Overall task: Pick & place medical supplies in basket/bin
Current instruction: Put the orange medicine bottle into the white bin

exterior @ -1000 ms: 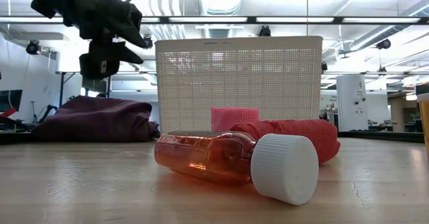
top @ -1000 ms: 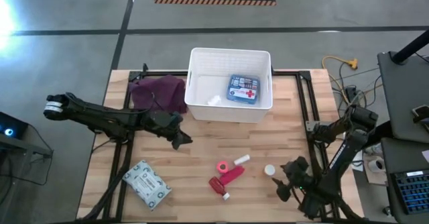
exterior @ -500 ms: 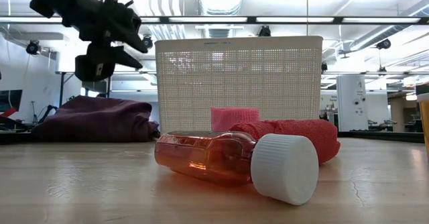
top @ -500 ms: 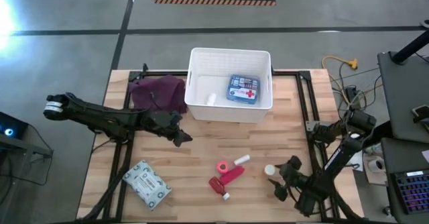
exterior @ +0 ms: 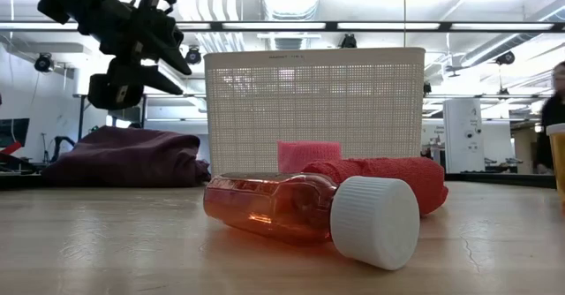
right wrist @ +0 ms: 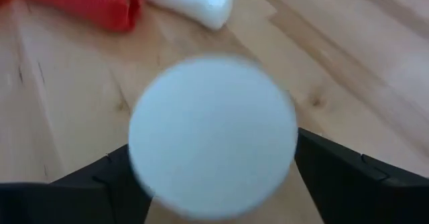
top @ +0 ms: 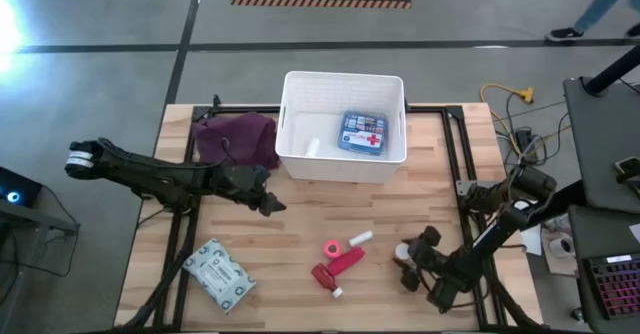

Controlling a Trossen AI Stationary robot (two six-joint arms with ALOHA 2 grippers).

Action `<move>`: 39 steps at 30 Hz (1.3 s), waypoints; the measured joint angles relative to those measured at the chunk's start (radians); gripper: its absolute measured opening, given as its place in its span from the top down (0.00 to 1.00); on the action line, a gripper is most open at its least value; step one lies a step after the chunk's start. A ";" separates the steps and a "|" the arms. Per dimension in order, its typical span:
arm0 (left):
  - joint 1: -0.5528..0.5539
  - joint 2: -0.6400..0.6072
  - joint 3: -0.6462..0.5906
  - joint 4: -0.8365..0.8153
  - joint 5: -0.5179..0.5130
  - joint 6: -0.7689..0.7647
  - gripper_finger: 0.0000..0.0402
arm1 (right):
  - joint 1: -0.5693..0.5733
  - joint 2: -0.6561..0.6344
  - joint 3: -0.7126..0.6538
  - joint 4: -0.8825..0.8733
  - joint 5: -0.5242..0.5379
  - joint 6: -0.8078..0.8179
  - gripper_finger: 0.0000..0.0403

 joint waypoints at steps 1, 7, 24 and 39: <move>0.000 0.000 0.000 0.000 0.001 -0.009 0.72 | 0.002 0.001 -0.010 0.016 -0.001 -0.001 0.26; 0.000 0.000 0.000 0.000 0.002 -0.037 0.72 | -0.006 0.001 -0.038 0.068 -0.003 0.028 0.45; 0.000 0.000 0.000 0.005 -0.038 -0.009 0.72 | -0.165 -0.277 -0.017 -0.078 0.139 -0.039 0.59; -0.193 0.000 0.089 -0.005 -0.022 0.147 0.76 | -0.812 -0.707 0.287 -0.071 -0.028 -0.886 0.59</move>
